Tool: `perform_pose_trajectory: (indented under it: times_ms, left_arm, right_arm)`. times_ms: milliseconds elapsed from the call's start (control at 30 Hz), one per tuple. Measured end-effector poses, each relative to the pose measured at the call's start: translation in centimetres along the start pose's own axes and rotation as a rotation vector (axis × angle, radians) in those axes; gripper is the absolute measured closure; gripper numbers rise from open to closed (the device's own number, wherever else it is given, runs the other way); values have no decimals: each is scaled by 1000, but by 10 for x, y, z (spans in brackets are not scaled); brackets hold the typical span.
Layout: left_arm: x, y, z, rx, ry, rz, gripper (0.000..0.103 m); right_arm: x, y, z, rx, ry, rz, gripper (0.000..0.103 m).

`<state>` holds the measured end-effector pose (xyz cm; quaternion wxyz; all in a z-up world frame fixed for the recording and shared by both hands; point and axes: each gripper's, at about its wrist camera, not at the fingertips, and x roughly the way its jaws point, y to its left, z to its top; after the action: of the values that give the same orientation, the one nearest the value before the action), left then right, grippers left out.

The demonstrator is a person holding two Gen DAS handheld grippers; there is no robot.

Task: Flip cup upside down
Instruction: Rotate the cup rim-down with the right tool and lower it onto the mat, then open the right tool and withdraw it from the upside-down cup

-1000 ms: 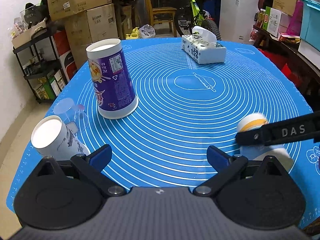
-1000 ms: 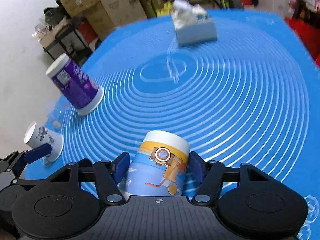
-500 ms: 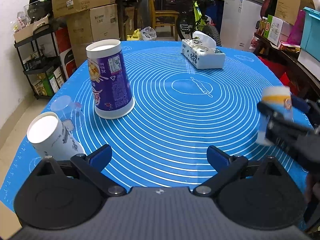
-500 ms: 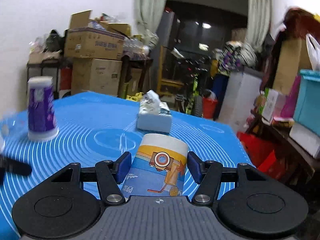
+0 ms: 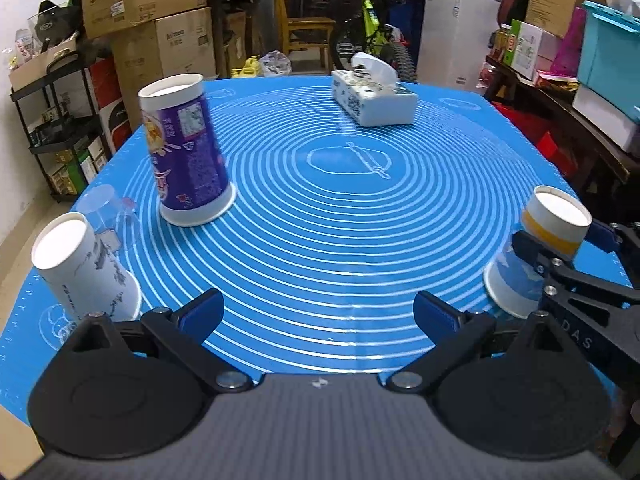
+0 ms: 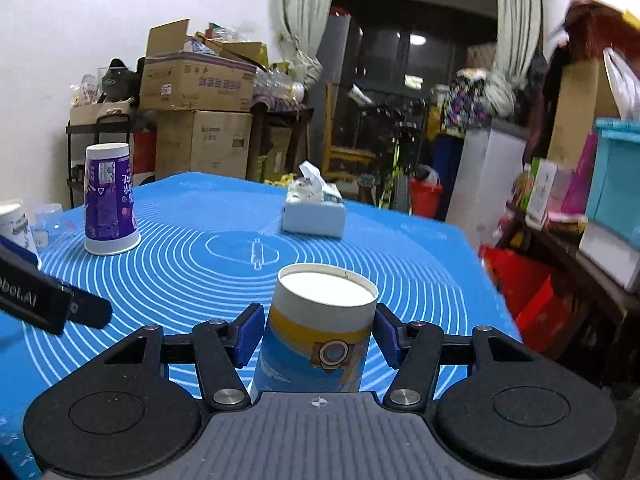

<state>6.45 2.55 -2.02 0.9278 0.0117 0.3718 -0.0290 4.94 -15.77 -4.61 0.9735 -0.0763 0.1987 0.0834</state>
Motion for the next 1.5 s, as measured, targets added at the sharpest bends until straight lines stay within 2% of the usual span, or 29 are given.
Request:
perform_pose_trajectory:
  times_ms: [100, 300, 467, 967, 1500]
  left_arm:
    - [-8, -6, -2, 10, -18, -18, 3]
    - [-27, -17, -10, 29, -80, -42, 3]
    - [-41, -27, -21, 55, -101, -61, 3]
    - [-66, -41, -51, 94, -78, -102, 3]
    - [-76, -43, -56, 91, -80, -108, 3]
  right_arm:
    - [-3, -6, -1, 39, 24, 7, 41]
    - [-21, -16, -2, 92, 42, 21, 30]
    - [-47, -22, -6, 115, 64, 31, 27]
    - [-112, -30, -24, 134, 172, 5, 27]
    - [-131, -35, -27, 129, 199, -7, 27]
